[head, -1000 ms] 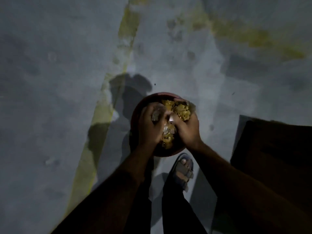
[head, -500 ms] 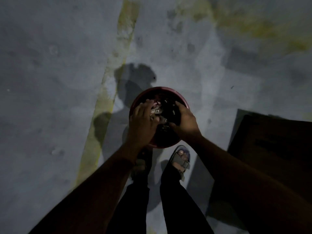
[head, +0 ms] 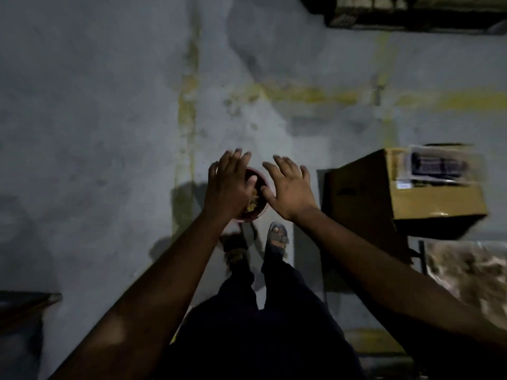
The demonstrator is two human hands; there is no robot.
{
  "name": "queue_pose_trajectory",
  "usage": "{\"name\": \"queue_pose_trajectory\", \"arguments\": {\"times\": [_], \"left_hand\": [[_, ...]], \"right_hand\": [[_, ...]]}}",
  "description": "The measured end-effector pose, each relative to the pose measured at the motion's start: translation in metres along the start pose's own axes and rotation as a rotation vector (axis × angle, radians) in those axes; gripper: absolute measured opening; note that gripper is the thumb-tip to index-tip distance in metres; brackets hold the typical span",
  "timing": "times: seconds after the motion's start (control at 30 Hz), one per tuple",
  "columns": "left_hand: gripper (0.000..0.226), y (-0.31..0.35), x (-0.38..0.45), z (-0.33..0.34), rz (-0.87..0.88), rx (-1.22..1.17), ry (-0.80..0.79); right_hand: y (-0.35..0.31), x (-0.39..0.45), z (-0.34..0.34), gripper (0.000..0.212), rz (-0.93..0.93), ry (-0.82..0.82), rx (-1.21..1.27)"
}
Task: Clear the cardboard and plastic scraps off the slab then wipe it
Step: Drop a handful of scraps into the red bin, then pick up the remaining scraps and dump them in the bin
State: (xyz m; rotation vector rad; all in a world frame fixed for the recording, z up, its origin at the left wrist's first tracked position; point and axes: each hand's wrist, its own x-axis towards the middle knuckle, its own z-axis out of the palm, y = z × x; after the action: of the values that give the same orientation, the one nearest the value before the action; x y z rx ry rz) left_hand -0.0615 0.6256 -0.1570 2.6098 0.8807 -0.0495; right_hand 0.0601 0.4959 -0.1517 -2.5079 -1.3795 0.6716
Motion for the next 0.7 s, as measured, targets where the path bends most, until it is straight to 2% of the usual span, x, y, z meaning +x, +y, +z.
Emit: {"name": "queue_pose_trajectory", "arguments": {"times": [0.17, 0.33, 0.53, 0.7], "left_hand": [[0.059, 0.069, -0.02, -0.062, 0.299, 0.084, 0.049], [0.061, 0.171, -0.033, -0.075, 0.591, 0.188, 0.018], [0.057, 0.329, -0.077, -0.042, 0.904, 0.195, -0.044], [0.061, 0.47, -0.16, 0.024, 1.124, 0.178, -0.127]], "right_hand": [[0.007, -0.088, -0.063, 0.062, 0.17, 0.211, -0.043], [0.051, -0.19, -0.102, 0.065, 0.429, 0.45, -0.079], [0.118, -0.331, -0.112, 0.064, 0.727, 0.638, -0.058], [0.186, -0.48, -0.096, 0.07, 0.99, 0.718, -0.012]]}}
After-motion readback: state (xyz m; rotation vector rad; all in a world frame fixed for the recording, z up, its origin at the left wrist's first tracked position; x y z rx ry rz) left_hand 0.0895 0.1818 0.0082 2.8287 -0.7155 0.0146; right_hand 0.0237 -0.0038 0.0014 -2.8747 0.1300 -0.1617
